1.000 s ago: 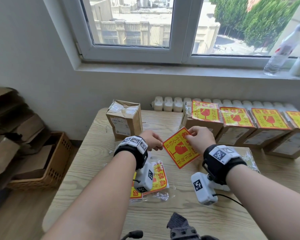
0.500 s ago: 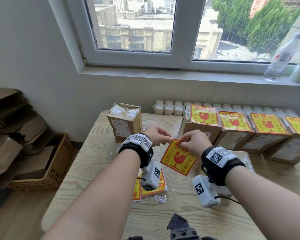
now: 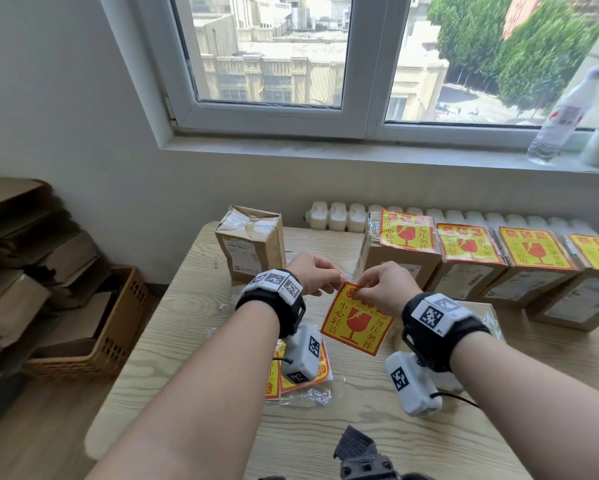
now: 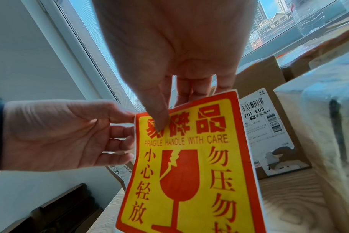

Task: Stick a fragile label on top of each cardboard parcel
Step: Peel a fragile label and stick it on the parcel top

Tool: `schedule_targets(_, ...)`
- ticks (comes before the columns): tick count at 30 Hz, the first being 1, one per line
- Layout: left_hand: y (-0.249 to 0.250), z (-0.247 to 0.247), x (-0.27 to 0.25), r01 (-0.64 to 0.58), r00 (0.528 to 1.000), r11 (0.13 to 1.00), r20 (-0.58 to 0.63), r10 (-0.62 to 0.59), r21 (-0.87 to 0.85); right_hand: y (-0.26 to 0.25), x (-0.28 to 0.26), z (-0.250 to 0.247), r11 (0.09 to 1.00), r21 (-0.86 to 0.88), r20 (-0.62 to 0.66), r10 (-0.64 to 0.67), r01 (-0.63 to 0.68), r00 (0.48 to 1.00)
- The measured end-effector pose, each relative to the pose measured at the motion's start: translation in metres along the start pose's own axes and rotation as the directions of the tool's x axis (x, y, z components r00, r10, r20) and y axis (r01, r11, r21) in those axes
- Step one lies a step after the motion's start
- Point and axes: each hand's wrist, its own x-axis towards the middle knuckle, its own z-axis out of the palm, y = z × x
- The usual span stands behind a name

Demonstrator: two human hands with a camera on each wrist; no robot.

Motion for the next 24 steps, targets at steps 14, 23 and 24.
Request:
schedule_targets(14,0.0001,0.0043,-0.0013,0.03,0.999,0.999,0.02,-0.031,0.044,-0.0013,-0.0046,-0.0001,0.999,-0.033,0.022,-0.02,0.02,1.0)
schedule_targets(23,-0.002,0.007,-0.0001,0.069,0.998,0.997,-0.006,-0.068,0.027,-0.0017,-0.0041,0.0004,0.999,-0.011,0.041,-0.045,0.045,0.998)
schedule_targets(24,-0.0024,0.0072,-0.0002,0.068,0.998,0.997,-0.008,-0.068,0.022,-0.0019,-0.0046,0.0005,0.999,-0.003,0.028,-0.052,0.052,0.998)
